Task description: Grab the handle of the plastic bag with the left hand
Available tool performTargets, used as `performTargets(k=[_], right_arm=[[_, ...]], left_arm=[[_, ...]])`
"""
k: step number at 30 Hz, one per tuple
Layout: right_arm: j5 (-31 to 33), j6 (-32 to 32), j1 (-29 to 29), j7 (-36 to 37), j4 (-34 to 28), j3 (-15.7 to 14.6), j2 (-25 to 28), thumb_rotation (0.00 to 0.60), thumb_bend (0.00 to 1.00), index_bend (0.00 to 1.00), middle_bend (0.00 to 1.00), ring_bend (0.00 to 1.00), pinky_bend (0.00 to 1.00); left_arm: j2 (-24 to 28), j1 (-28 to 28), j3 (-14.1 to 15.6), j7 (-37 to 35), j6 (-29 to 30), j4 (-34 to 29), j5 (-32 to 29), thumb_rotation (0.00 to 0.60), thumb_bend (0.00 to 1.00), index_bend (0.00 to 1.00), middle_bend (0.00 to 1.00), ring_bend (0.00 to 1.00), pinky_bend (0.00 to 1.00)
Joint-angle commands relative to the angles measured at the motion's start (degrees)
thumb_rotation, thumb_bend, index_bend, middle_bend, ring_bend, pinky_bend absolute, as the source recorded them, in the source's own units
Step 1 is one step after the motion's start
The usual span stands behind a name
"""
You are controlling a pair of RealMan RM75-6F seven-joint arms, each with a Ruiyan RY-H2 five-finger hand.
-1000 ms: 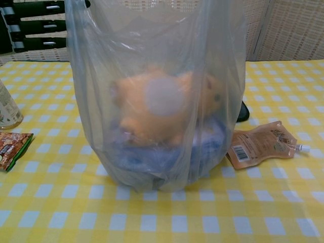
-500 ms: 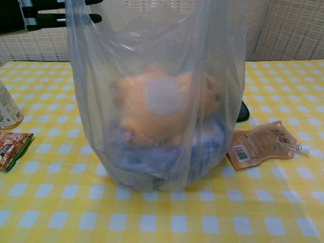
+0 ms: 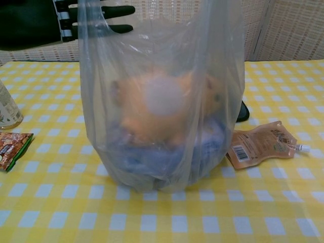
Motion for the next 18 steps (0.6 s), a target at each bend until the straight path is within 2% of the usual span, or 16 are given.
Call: performTargets(k=[1,7,18], right_arm=[[-0.30,0.37,-0.15,0.12,-0.06,-0.09,0.12,0.600,0.27,0.00,0.00,0.00,0.00],[-0.68,0.47,-0.25,-0.09,-0.25,-0.32,0.21,0.600,0.27,0.00,0.00,0.00,0.00],[-1.30,1.05,-0.47,0.60,-0.30,-0.47,0.57,0.600,0.27,0.00,0.00,0.00,0.00]], left_arm=[[-0.28,-0.09,-0.75,1.44,-0.40,-1.04,-1.03,0.600,0.20,0.08,0.00,0.00,0.09],[-1.02,0.13,-3.15,4.56,-1.47,-4.44,-4.33,0.600,0.20,0.09,0.00,0.00,0.09],[-1.05,-2.54,-4.13,5.04,-5.50,-6.59,-3.27,0.600,0.19,0.02,0.01,0.00,0.09]])
